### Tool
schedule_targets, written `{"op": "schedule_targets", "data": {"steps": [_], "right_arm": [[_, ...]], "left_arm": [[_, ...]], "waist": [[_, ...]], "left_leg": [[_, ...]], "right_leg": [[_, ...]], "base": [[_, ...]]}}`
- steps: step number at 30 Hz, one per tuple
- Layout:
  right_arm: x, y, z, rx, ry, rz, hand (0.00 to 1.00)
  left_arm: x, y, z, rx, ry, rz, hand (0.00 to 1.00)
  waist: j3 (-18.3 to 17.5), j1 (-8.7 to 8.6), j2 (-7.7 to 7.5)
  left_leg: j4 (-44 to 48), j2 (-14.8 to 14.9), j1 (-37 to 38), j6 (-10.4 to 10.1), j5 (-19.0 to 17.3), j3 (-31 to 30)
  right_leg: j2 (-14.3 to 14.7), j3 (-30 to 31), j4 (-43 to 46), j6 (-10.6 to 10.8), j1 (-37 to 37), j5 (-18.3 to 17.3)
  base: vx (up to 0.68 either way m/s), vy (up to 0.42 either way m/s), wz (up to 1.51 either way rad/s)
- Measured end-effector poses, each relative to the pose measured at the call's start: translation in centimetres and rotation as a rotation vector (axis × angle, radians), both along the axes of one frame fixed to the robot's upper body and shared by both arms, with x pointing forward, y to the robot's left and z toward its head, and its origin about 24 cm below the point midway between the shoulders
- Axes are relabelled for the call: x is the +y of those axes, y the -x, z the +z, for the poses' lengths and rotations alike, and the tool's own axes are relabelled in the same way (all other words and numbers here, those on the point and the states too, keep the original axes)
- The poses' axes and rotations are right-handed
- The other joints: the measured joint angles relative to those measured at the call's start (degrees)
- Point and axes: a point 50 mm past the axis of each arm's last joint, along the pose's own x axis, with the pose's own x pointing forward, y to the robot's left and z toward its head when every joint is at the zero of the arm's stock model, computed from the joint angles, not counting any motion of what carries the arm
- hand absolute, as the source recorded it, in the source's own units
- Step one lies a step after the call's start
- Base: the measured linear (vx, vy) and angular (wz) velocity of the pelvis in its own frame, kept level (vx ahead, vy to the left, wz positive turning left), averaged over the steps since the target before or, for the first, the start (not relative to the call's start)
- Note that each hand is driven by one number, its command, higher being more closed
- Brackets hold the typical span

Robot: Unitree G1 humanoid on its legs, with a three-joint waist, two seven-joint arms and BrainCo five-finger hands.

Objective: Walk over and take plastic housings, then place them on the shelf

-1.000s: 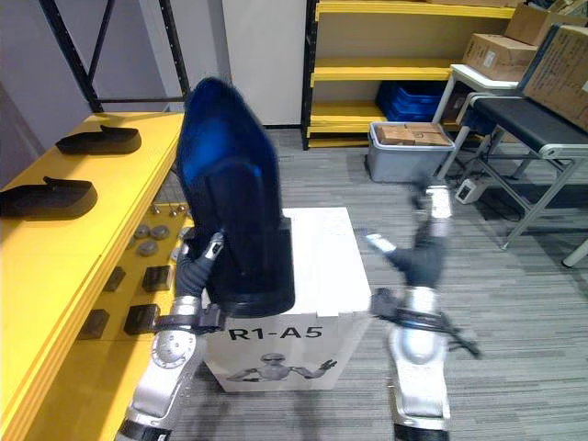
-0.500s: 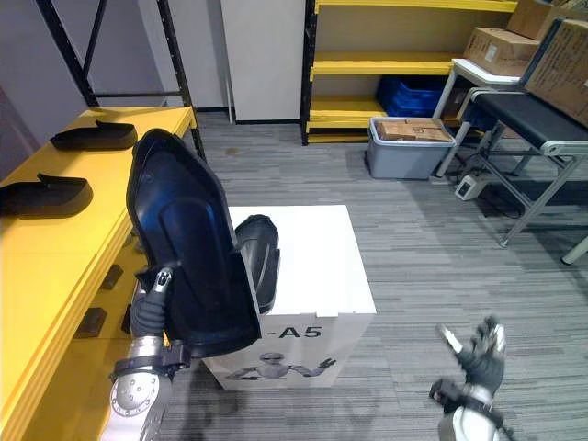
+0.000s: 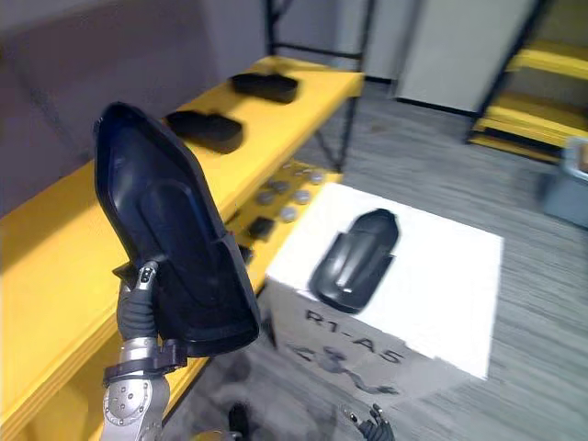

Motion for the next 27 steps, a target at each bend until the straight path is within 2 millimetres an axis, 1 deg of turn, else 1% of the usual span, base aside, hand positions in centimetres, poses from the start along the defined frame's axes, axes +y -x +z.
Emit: {"op": "schedule_targets", "data": {"steps": [1,2,3,4,5,6,7,8,9,10,11,12,13,14,15,16,17,18,19,20,22,23,24,25,27], "right_arm": [[0.1,-0.2,-0.1,0.005,-0.004,0.005,0.00],[0.2,-0.3,-0.1,0.005,-0.005,0.007,0.00],[0.2,-0.6,-0.1,0.004,-0.004,0.012,0.00],[0.2,-0.7,-0.3,0.025,0.001,0.034,0.00],[0.3,-0.7,-0.4,0.039,0.003,0.048,0.00],[0.4,-0.6,-0.5,0.055,0.008,0.070,0.00],[0.4,-0.7,-0.5,0.063,0.021,0.094,0.00],[0.5,-0.6,-0.5,0.066,0.021,0.101,0.00],[0.8,-0.6,-0.6,0.069,0.015,0.116,0.00],[0.9,-0.8,-0.5,0.062,0.014,0.129,0.00],[0.9,-0.9,-0.5,0.060,0.015,0.133,0.00],[1.0,-1.0,-0.4,0.055,0.014,0.139,0.00],[1.2,-1.2,-0.3,0.043,0.012,0.137,0.00],[1.2,-1.3,-0.2,0.036,0.013,0.136,0.00],[1.2,-1.3,0.0,0.026,0.015,0.134,0.00],[1.2,-1.2,0.0,0.023,0.017,0.133,0.00],[1.3,-0.9,-0.1,0.031,0.014,0.132,0.00],[1.4,-0.6,-0.2,0.038,0.009,0.130,0.00],[2.0,-0.1,-0.4,0.052,-0.007,0.127,0.00],[2.1,0.1,-0.5,0.057,-0.012,0.124,0.00],[2.1,0.2,-0.5,0.063,-0.007,0.127,0.00],[2.3,0.4,-0.6,0.066,-0.014,0.125,0.00],[2.4,0.4,-0.6,0.066,-0.016,0.125,0.00],[2.4,0.3,-0.6,0.065,-0.018,0.125,0.00],[2.5,0.4,-0.6,0.066,-0.018,0.125,0.00]], "left_arm": [[-0.1,-0.1,0.0,-0.002,0.003,-0.006,1.00],[-0.3,-0.1,-0.1,-0.002,0.004,-0.011,1.00],[-0.4,-0.4,-0.2,0.000,0.005,-0.020,1.00],[-0.6,-0.7,-0.4,0.007,0.006,-0.030,1.00],[-0.8,-0.8,-0.6,0.014,0.007,-0.037,1.00],[-1.1,-0.9,-0.9,0.024,0.008,-0.049,1.00],[-1.5,-1.2,-1.0,0.029,0.008,-0.069,1.00],[-1.7,-1.3,-1.0,0.028,0.006,-0.081,1.00],[-2.1,-1.5,-0.9,0.022,-0.003,-0.105,1.00],[-2.6,-2.0,-0.7,0.012,-0.008,-0.128,1.00],[-2.8,-2.2,-0.6,0.007,-0.010,-0.136,1.00],[-3.0,-2.5,-0.6,0.003,-0.013,-0.145,1.00],[-3.2,-2.9,-0.6,0.006,-0.015,-0.150,1.00],[-3.3,-2.9,-0.6,0.005,-0.015,-0.152,1.00],[-3.8,-3.2,-0.5,-0.002,-0.012,-0.166,1.00],[-4.2,-3.3,-0.3,-0.009,-0.006,-0.178,1.00],[-4.5,-3.2,-0.2,-0.011,0.002,-0.186,1.00],[-4.5,-3.2,-0.2,-0.011,0.002,-0.185,1.00],[-4.4,-3.3,-0.4,-0.007,0.001,-0.175,1.00],[-4.4,-3.3,-0.8,0.011,0.006,-0.166,1.00],[-4.4,-3.3,-1.2,0.031,0.002,-0.162,1.00],[-4.6,-3.3,-1.1,0.024,0.002,-0.166,1.00],[-4.6,-3.4,-1.0,0.022,0.002,-0.167,1.00],[-4.5,-3.4,-1.1,0.025,0.002,-0.163,1.00],[-4.4,-3.4,-1.1,0.027,-0.006,-0.156,1.00]], "waist": [[0.2,0.81,-0.90],[0.1,1.01,-1.21],[0.2,0.75,-1.37],[0.4,0.65,-1.45],[0.4,0.72,-1.49],[0.7,0.84,-1.61],[1.6,0.56,-1.55],[1.9,0.18,-1.42],[2.2,-0.71,-1.10],[2.4,-0.81,-0.85],[2.5,-0.78,-1.04],[2.4,-0.56,-1.50],[2.5,-0.68,-1.47],[2.5,-0.95,-1.46],[2.4,-1.40,-1.59],[2.3,-1.47,-1.69],[1.9,-0.70,-2.10],[1.6,-0.17,-2.63],[0.8,0.26,-4.11],[0.3,0.14,-3.78],[-1.4,0.54,-2.91],[-2.3,0.64,-3.17],[-2.3,0.72,-3.19],[-2.3,0.85,-3.20],[-2.5,0.79,-3.21]], "left_leg": [[-1.9,-2.3,0.3,0.8,-0.3,-0.5],[-2.9,-3.5,0.4,0.9,-0.8,-1.2],[-4.0,-5.6,0.6,0.9,-0.8,-2.6],[-4.7,-7.6,0.8,1.4,-1.1,-3.5],[-4.7,-8.6,1.0,1.8,-1.4,-4.3],[-4.6,-10.3,1.9,2.5,-1.9,-5.9],[-4.5,-11.7,4.0,3.3,-2.7,-8.3],[-4.5,-12.0,5.1,3.4,-3.0,-9.5],[-4.6,-12.2,6.1,3.1,-3.4,-12.5],[-5.3,-12.3,7.0,3.0,-3.5,-14.6],[-5.6,-12.4,7.4,3.0,-3.5,-15.3],[-5.9,-13.0,8.3,3.0,-3.6,-16.8],[-5.7,-13.6,9.2,3.0,-3.7,-18.8],[-5.5,-13.9,9.4,3.0,-3.7,-19.9],[-4.7,-14.5,9.4,2.3,-4.1,-22.6],[-4.3,-14.8,9.6,1.9,-4.6,-24.2],[-4.3,-15.3,10.0,1.8,-5.6,-25.6],[-3.9,-15.5,10.3,1.6,-6.7,-25.6],[-1.8,-14.8,10.5,1.1,-9.7,-21.8],[1.8,-13.2,10.4,0.4,-11.7,-20.3],[5.0,-11.1,9.8,-0.9,-12.5,-20.7],[5.0,-10.2,9.9,-1.1,-12.6,-20.8],[4.6,-9.8,10.3,-1.3,-12.8,-20.8],[3.6,-9.1,11.5,-2.3,-12.9,-20.7],[2.2,-8.4,13.4,-3.3,-12.9,-20.6]], "right_leg": [[-1.3,-2.1,0.2,0.1,1.3,-0.1],[-1.6,-3.2,-0.2,0.1,1.8,-0.1],[-2.8,-4.8,-0.3,0.1,2.8,-0.1],[-4.6,-5.9,1.3,0.1,3.4,0.0],[-5.9,-6.5,3.3,0.1,3.4,0.1],[-8.6,-6.2,8.7,-0.7,3.2,0.5],[-11.5,-3.1,17.0,-4.0,1.8,2.6],[-12.0,1.1,21.5,-5.9,0.2,3.0],[-9.2,11.6,27.7,-4.0,-4.1,0.9],[-5.1,19.9,29.9,-2.5,-8.4,-2.0],[-3.5,22.9,29.7,-1.9,-10.1,-3.1],[-0.7,27.3,27.7,-0.5,-12.9,-5.0],[1.8,31.4,24.4,-0.2,-15.0,-6.3],[3.0,33.2,22.8,-0.2,-15.8,-6.4],[5.4,37.6,19.0,-0.1,-16.9,-6.4],[6.8,40.6,16.5,-0.1,-17.8,-6.4],[7.1,41.8,12.9,0.1,-18.0,-6.2],[6.4,41.5,10.5,0.0,-17.7,-5.9],[4.7,40.1,5.4,0.1,-15.8,-3.1],[4.7,38.1,3.8,1.7,-13.1,0.5],[6.3,36.0,0.4,0.9,-10.0,1.1],[7.1,34.9,-1.7,0.3,-8.7,1.4],[7.4,34.4,-2.4,0.1,-8.0,1.6],[8.1,34.2,-3.3,-0.3,-6.8,1.8],[8.7,34.2,-4.2,-0.4,-5.2,1.8]], "base": [[0.19,0.144,1.27],[0.16,0.160,1.10],[0.17,0.173,1.11],[0.16,0.187,1.10],[0.18,0.254,0.92],[0.19,0.246,0.89],[0.16,0.200,0.89],[0.16,0.138,1.07],[0.18,0.073,1.10],[0.21,0.077,1.06],[0.18,0.025,0.83],[0.17,0.015,0.71],[0.17,0.003,0.76],[0.17,-0.036,1.01],[0.17,-0.076,1.12],[0.19,-0.110,1.26],[0.16,-0.107,0.88],[0.20,-0.151,0.75],[0.25,-0.250,0.69],[0.26,-0.270,0.60],[0.26,-0.215,0.40],[0.26,-0.155,0.35],[0.29,-0.167,0.26],[0.19,-0.107,0.12],[0.20,-0.105,0.00]]}}
